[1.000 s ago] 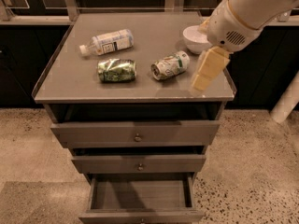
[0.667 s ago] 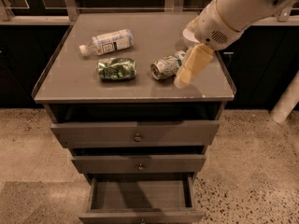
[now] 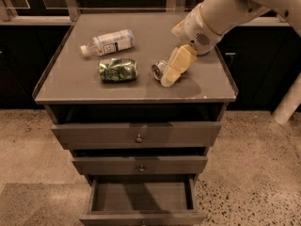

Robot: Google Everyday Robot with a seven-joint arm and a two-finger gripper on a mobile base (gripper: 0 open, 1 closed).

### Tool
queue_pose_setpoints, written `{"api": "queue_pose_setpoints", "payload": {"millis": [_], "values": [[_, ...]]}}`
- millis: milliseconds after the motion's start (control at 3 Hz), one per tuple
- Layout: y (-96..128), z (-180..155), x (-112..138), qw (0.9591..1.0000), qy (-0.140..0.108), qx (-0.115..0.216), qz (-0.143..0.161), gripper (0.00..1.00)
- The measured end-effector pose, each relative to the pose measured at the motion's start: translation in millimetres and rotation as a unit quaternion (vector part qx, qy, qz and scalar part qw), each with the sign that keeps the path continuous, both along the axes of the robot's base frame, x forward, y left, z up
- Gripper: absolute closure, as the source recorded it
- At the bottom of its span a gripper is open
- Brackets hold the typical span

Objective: Place green can into bottom drawer

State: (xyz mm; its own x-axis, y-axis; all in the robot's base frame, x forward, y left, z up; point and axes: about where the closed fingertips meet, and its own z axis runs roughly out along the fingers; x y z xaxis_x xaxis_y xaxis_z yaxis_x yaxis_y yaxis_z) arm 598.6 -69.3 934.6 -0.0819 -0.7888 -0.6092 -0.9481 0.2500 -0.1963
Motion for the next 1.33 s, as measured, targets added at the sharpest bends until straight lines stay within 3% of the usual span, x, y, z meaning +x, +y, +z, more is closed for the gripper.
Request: {"api": "queue_pose_setpoints", "payload": {"millis": [333, 1333], "values": [[5.3, -3.8, 0.2, 1.0000, 0.001, 0.008, 0.003, 0.00], [53.3, -27.8, 24.1, 0.9977, 0.012, 0.026, 0.061, 0.00]]}}
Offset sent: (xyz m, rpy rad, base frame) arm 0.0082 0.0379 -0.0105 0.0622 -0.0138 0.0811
